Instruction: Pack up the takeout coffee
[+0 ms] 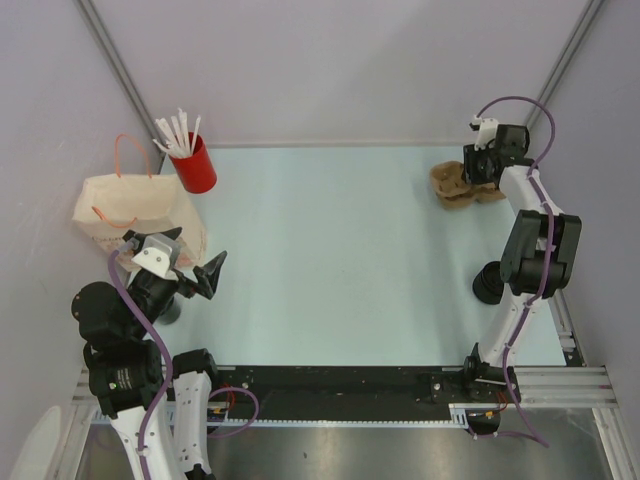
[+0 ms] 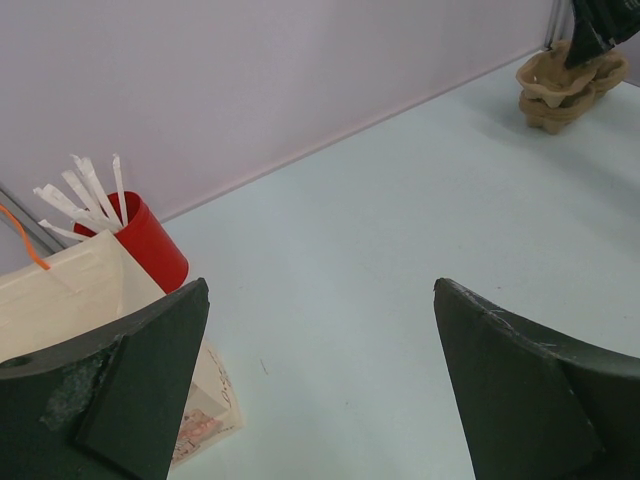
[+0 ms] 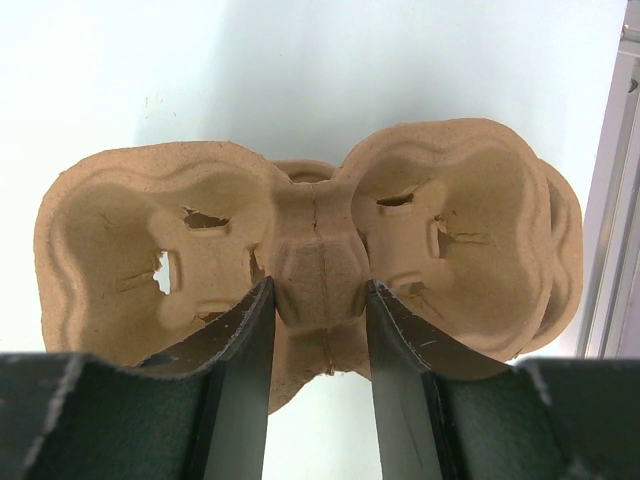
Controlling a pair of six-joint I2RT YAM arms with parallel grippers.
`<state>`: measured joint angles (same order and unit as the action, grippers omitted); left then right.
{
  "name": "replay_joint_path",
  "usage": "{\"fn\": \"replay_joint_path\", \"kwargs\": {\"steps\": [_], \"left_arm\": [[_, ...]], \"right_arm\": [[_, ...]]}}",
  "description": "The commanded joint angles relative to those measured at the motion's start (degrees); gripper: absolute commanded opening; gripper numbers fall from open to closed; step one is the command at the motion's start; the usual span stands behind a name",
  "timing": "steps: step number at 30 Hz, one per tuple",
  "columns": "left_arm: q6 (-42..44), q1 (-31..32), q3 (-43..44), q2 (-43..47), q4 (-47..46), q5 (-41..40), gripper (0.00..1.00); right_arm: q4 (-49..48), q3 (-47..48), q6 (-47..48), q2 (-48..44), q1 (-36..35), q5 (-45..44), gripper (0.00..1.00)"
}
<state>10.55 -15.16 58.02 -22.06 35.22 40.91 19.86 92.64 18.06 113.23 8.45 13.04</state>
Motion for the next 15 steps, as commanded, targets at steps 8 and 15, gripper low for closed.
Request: {"fn": "replay_joint_path", "kwargs": {"steps": [8,15], "left_arm": [[-0.8,-0.8,-0.6,0.4,-1.5,1.2,0.99],[-0.7,-0.8,-0.6,0.2,-1.6,1.2,0.99]], "right_arm": [[0.7,-0.4,0.7,-2.5,-2.4,-1.3,0.33],[2.1,-0.3,2.1,-2.7,-3.1,-2.6,0.40]]}}
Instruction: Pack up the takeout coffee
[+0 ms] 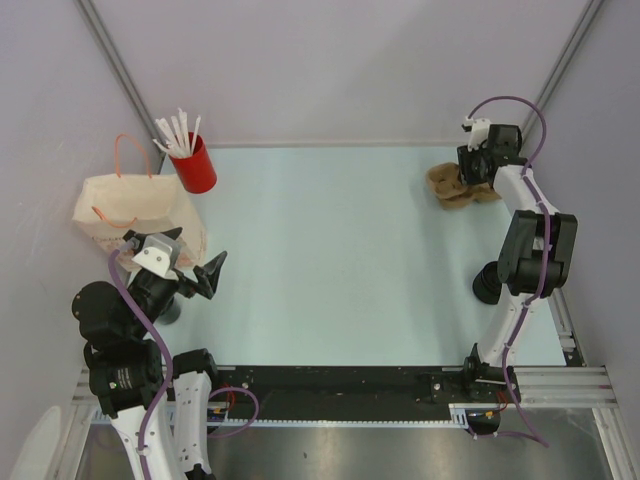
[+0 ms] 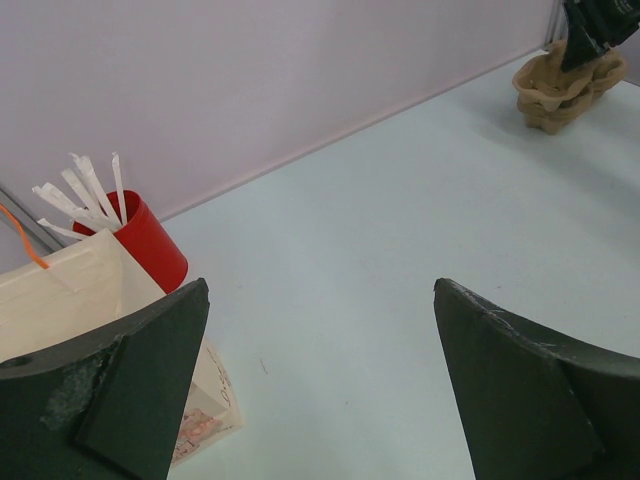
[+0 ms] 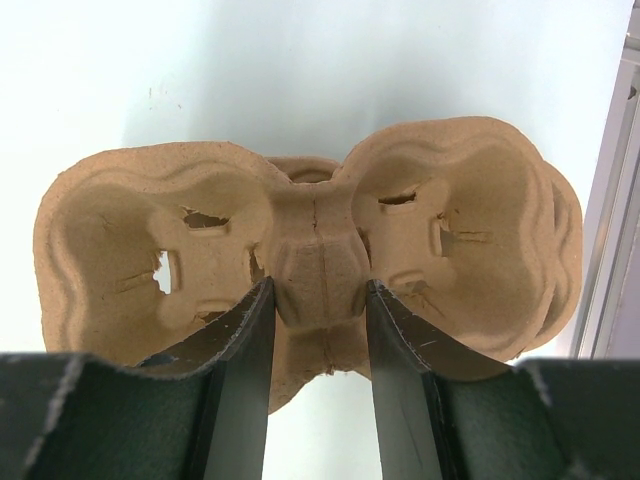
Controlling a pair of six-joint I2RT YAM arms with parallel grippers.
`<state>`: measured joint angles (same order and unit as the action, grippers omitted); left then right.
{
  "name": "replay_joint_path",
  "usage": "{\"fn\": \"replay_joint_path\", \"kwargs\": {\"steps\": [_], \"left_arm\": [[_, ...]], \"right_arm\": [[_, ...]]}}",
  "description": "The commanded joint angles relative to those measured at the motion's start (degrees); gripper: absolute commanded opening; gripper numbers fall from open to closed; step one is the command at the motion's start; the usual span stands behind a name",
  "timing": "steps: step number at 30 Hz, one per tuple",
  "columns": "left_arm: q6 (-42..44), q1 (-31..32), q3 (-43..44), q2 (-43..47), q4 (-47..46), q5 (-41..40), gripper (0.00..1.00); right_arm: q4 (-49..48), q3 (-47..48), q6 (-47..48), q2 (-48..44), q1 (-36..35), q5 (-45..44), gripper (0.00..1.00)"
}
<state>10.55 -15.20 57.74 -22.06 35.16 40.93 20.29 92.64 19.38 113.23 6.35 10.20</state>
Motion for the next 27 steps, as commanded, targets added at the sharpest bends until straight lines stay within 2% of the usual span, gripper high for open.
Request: {"fn": "replay_joint_path", "kwargs": {"steps": [1,9,13,18,27], "left_arm": [[-0.7,-0.7,-0.3,0.2,-1.4,1.2,0.99],[-0.8,-0.6,-0.2,0.0,-1.3,1.3,1.00],[-0.7,-0.6,-0.1,-0.1,-1.3,1.3,0.99],[-0.8,-0.7,-0.1,-0.3,-1.3,1.5,0.99],[-0.8,-0.9,-0.2,-0.4,-1.4,1.4,0.99]], "right_arm": [[1.7,-0.2,0.8,-2.7,-0.9,0.3,0.42],[2.1,0.2,0.8,-2.5,-0.7,0.8,0.57],[2.3,1.0,0.6,-2.1,-0.7,1.2,0.69],[2.5,2.0,0.7,-0.4,-1.5,0.5,0.73],[0.6,3.1,0.9,2.0,-4.3,-3.6,0.73]]}}
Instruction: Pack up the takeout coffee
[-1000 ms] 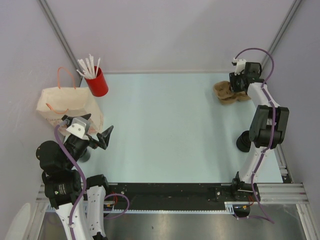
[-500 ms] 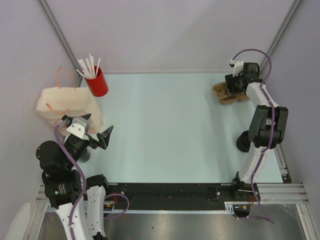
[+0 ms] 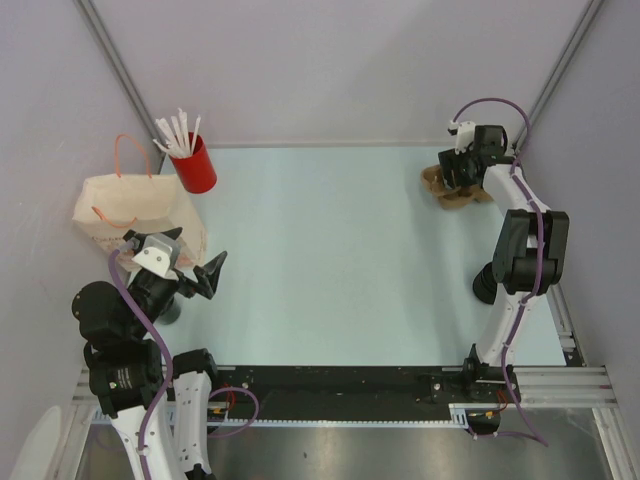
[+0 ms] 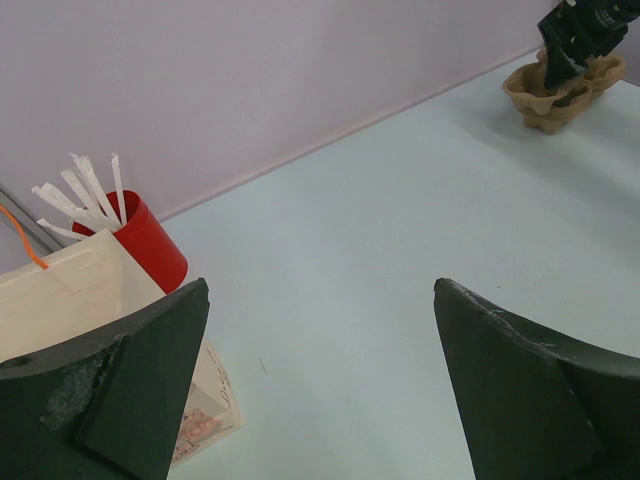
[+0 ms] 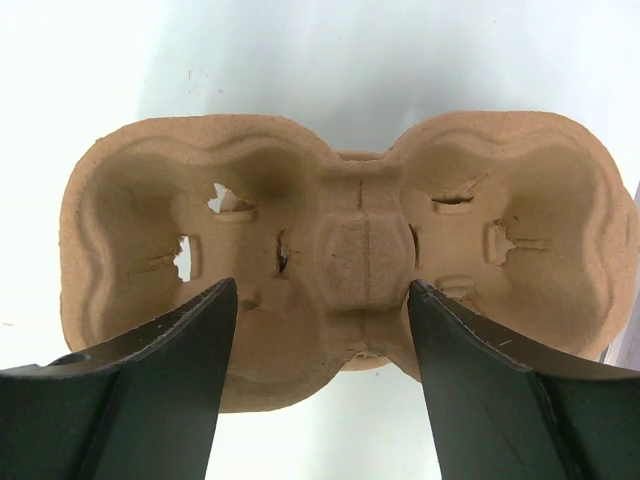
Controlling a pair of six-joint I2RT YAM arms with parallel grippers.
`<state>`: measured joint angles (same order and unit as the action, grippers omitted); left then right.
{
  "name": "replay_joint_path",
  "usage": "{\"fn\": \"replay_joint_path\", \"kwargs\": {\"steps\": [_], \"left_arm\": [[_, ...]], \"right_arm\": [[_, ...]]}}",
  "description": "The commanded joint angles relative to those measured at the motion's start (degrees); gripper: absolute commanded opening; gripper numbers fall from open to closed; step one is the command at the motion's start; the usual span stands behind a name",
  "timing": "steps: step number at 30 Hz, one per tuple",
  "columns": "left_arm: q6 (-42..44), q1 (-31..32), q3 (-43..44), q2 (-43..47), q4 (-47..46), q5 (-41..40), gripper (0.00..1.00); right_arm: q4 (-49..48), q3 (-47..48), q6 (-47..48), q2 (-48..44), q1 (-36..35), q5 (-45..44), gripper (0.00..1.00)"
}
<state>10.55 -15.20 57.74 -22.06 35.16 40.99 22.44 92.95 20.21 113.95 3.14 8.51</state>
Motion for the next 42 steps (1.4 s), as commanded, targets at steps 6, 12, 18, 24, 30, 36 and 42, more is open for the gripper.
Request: {"fn": "replay_joint_path", "kwargs": {"steps": [6,12,18,24,30,36,42], "left_arm": [[-0.9,-1.0,-0.2,-0.3,-1.4,1.5,0.99],[-0.9,-1.1,-0.3,-0.3,-1.4,1.6,1.00],[-0.9,-1.2,-0.3,-0.2,-1.5,1.6,0.99],[-1.0,-1.4,-0.3,-0.3,-1.4,1.8,0.99],[-0.9,-1.5,-0.4,-0.2,-1.5,1.7,0.99],[-0.9,-1.8,-0.4,-0.4,-1.5,1.8,1.00],[-1.0,-1.8,-0.5,-0.4,-1.6,1.7,0.99]], "right_arm": [[-2.3,2.5,-0.7,1.4,-0.7,-3.3,0.72],[-1.8,3.9,-1.3,2.4,0.3,-3.8,0.72],[2.3,7.5,-1.8,3.6,0.4,-2.5,0.70],[13.3,17.1,-1.6,7.1,0.1,-1.2,0.68],[22.6,26.3,-1.0,11.0,0.0,0.2,0.68],[32.4,34.6,-0.7,15.5,-0.7,-0.2,0.68],[33.9,36.4,-1.0,16.6,-1.2,-1.0,0.68]]}}
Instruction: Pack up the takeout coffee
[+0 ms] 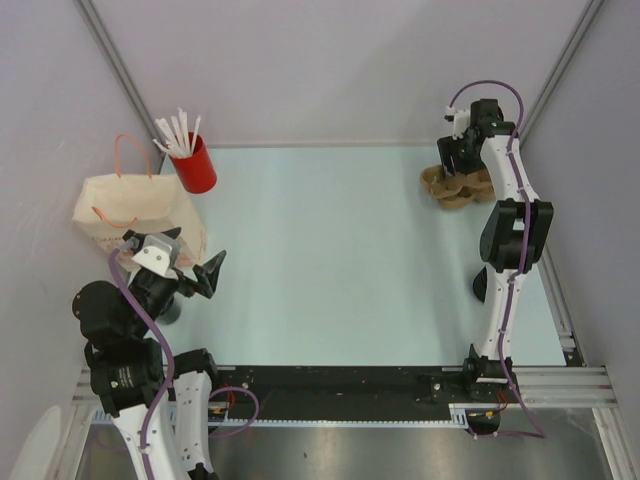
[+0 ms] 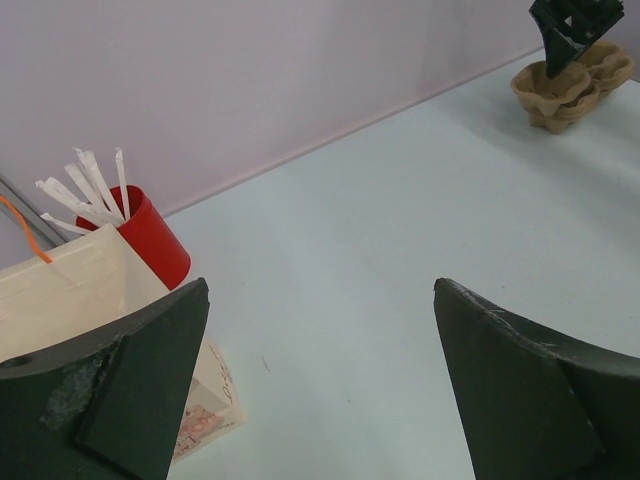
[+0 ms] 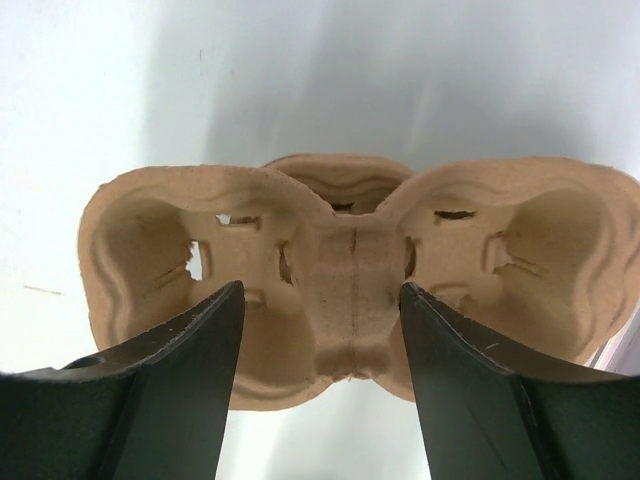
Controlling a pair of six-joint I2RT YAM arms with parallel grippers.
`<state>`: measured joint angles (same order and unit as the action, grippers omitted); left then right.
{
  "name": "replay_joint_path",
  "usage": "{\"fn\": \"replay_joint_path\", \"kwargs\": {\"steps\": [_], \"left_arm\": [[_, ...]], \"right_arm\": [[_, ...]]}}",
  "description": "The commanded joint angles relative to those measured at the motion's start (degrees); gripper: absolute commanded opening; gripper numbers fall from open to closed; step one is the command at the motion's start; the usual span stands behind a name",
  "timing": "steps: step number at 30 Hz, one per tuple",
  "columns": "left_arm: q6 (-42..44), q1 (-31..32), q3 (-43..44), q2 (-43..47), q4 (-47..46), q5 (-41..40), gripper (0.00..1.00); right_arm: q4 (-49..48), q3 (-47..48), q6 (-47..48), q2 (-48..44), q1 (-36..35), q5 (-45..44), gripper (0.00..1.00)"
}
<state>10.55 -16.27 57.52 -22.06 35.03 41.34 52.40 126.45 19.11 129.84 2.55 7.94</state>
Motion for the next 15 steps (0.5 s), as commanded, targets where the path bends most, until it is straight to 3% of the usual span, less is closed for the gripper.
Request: {"fn": "replay_joint_path", "kwargs": {"steps": [1,15], "left_arm": [[-0.9,-0.8,-0.3,-0.4,-1.5,1.5,1.00],[-1.0,-1.2,-0.2,-1.0,-1.5,1.8,0.99]], "right_arm": [[4.1,3.7,0.2,1.0,-0.6,-1.0,0.68],[5.7,8.4,0.7,4.7,-0.3,-4.8,0.67]]}}
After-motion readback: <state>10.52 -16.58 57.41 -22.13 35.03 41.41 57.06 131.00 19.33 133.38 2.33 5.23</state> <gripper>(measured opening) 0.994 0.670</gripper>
